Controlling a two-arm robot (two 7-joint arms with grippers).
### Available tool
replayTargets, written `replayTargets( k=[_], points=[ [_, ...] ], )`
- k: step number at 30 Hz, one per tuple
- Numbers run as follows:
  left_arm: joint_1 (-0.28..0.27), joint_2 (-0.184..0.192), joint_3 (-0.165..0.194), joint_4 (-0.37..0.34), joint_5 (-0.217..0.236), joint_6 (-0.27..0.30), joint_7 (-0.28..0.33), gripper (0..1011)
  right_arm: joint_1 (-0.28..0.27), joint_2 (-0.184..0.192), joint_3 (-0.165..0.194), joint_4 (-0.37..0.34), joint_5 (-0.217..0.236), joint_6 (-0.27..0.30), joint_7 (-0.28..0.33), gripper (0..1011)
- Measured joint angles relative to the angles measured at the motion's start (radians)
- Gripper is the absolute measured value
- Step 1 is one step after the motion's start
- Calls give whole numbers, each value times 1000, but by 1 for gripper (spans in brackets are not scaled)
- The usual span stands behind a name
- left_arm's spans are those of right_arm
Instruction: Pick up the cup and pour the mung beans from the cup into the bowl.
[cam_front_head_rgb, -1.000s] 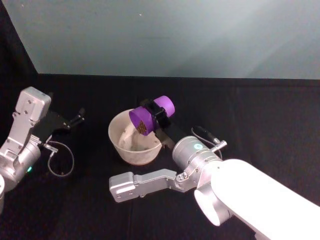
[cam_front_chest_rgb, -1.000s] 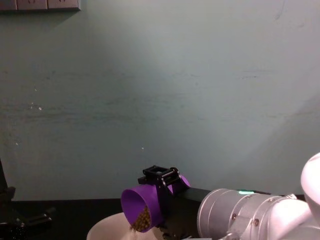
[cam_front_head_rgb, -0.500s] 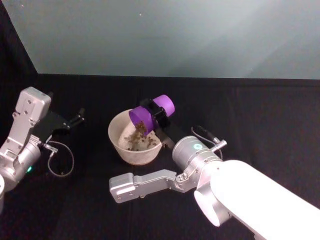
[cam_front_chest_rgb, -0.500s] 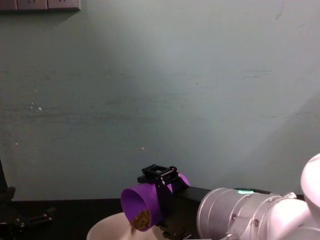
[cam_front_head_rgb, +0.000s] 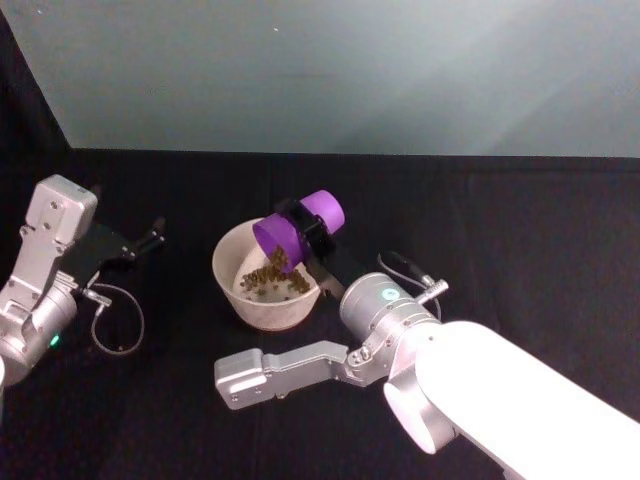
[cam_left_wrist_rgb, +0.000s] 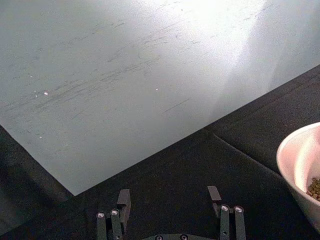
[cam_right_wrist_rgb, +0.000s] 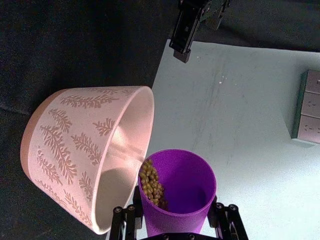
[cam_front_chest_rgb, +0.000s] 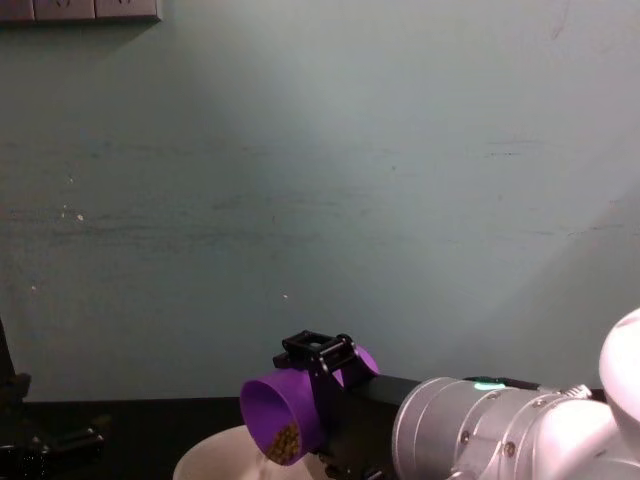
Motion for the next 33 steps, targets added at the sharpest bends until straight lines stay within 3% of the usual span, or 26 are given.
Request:
replayTargets(
  k=[33],
  points=[
    [0,0,0,0,0,0,0,1000,-2,4,-13,-12,-42,3,13,717]
  ],
)
